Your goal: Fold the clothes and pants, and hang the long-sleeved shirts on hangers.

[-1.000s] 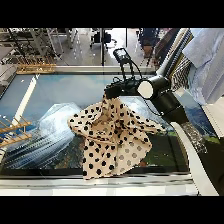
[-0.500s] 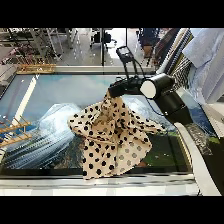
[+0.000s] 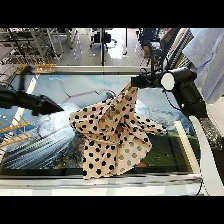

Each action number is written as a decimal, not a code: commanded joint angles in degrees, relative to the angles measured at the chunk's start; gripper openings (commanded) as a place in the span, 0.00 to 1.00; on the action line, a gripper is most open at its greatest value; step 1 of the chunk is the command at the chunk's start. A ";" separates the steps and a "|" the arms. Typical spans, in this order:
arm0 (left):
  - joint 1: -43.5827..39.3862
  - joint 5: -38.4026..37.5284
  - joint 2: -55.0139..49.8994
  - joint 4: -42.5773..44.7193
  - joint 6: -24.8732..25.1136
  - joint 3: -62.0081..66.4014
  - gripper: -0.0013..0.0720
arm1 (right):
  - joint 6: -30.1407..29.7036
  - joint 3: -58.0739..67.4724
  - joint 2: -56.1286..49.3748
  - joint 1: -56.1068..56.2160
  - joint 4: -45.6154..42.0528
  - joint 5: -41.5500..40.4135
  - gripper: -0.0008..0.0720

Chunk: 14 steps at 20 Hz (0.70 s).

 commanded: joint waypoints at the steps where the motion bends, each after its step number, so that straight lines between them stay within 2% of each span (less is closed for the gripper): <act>1: -7.48 7.28 -0.04 0.63 0.31 -2.78 0.03 | -0.11 0.00 -0.04 -0.79 0.02 0.66 0.03; 4: -8.72 19.58 -0.07 1.42 -2.93 -2.78 0.02 | -0.59 0.00 0.39 -0.74 1.01 0.94 0.03; 7: -9.09 25.40 -0.76 1.68 -3.08 -2.78 0.02 | -2.38 0.02 1.11 0.33 3.32 1.40 0.03; 10: -9.86 23.43 -2.51 1.38 -2.80 -2.73 0.03 | -6.27 0.79 2.58 4.24 5.46 2.10 0.03; 12: -10.12 16.17 -3.41 -2.69 1.92 -2.73 0.03 | -8.31 2.03 3.48 7.56 5.38 2.38 0.03; 14: -10.12 9.07 -3.65 -6.47 3.85 -2.73 0.03 | -11.63 3.52 4.17 10.43 5.90 5.42 0.03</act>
